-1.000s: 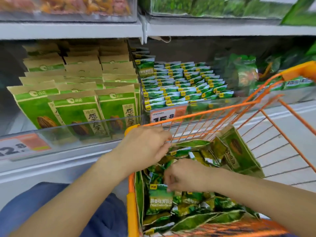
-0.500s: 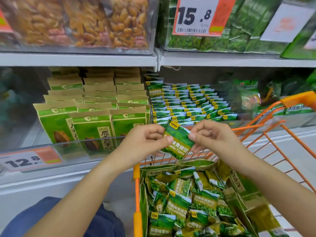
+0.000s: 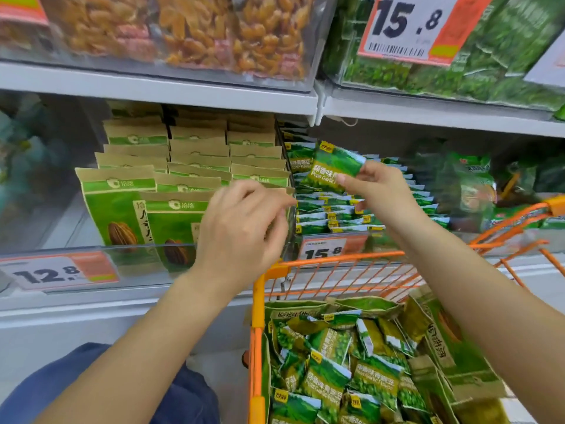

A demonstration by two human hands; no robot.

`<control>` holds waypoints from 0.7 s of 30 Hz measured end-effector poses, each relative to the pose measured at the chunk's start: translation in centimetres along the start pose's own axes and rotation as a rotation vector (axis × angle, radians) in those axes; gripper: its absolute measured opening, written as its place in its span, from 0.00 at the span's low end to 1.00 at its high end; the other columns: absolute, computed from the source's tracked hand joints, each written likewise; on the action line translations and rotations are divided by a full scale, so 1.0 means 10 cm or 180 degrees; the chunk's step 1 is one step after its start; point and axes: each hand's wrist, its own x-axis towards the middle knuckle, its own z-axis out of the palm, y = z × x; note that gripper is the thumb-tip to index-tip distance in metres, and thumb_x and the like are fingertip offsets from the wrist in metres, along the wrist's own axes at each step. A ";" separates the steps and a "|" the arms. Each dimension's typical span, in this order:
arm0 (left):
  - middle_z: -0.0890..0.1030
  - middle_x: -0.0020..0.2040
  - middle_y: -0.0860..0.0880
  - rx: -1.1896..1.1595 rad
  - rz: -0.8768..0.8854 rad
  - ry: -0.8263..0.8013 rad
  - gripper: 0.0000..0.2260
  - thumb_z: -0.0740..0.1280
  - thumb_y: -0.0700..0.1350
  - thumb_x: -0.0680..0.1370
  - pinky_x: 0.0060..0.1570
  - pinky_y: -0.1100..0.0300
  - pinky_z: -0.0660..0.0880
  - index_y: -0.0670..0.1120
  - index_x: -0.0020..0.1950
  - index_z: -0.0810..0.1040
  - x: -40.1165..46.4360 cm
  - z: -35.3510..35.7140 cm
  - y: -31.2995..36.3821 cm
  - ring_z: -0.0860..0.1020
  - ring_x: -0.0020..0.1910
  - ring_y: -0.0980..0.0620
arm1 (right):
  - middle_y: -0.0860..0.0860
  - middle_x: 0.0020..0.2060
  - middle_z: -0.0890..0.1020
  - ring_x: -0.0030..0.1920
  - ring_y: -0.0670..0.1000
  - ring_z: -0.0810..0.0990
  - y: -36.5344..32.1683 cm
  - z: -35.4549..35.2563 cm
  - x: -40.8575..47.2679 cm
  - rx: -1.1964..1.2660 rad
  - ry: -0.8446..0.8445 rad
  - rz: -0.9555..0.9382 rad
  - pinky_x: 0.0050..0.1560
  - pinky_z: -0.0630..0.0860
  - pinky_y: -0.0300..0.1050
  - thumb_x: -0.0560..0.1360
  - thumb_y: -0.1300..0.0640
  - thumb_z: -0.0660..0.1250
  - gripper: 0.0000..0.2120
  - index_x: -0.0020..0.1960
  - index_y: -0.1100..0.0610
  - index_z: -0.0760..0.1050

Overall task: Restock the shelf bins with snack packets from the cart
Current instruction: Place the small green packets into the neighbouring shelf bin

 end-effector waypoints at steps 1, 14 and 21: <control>0.83 0.40 0.50 -0.0034 0.0134 -0.0068 0.08 0.65 0.39 0.75 0.44 0.58 0.66 0.44 0.47 0.84 0.00 0.02 -0.01 0.75 0.45 0.49 | 0.56 0.43 0.72 0.45 0.52 0.75 0.04 0.05 0.12 0.0027 0.0055 0.0101 0.27 0.71 0.32 0.75 0.56 0.70 0.13 0.50 0.64 0.73; 0.83 0.37 0.51 -0.0409 0.0035 -0.0184 0.09 0.65 0.38 0.75 0.32 0.54 0.76 0.45 0.44 0.85 0.07 0.13 -0.09 0.81 0.36 0.49 | 0.51 0.36 0.73 0.36 0.48 0.74 0.26 0.64 0.94 0.0209 0.0197 0.0794 0.39 0.78 0.43 0.75 0.60 0.70 0.09 0.47 0.59 0.69; 0.83 0.38 0.51 -0.0306 0.0066 -0.0358 0.09 0.64 0.39 0.76 0.31 0.53 0.76 0.45 0.44 0.84 0.06 0.12 -0.10 0.80 0.36 0.48 | 0.56 0.36 0.74 0.38 0.54 0.76 0.34 0.60 0.92 -0.0268 0.0320 0.0491 0.51 0.77 0.58 0.72 0.53 0.74 0.16 0.33 0.53 0.68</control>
